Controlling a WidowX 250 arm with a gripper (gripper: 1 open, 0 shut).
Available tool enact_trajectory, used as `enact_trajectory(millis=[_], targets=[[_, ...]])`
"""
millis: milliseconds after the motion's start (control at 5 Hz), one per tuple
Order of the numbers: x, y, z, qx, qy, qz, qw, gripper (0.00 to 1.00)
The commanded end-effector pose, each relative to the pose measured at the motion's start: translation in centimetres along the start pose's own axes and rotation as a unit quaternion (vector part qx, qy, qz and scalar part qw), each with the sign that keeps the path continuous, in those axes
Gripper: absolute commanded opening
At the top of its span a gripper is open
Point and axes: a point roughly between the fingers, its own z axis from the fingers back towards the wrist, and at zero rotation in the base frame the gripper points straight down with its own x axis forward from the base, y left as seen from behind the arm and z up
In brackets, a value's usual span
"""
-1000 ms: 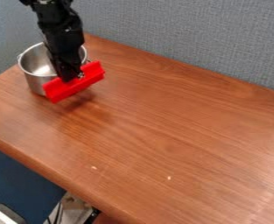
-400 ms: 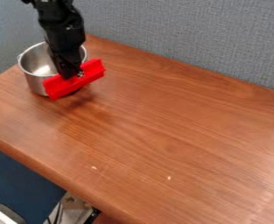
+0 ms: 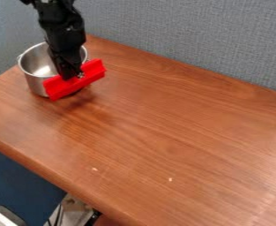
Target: Move the red object from the metal pot to the table
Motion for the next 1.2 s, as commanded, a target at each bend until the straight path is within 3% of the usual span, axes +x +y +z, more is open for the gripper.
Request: enact_trajectory(millis=[0, 1000], targets=[[0.3, 0.2, 0.3, 0.013, -0.004, -0.011, 0.9998, 0.00], [0.9, 0.2, 1.6, 0.033, -0.008, -0.029, 0.9990, 0.00]])
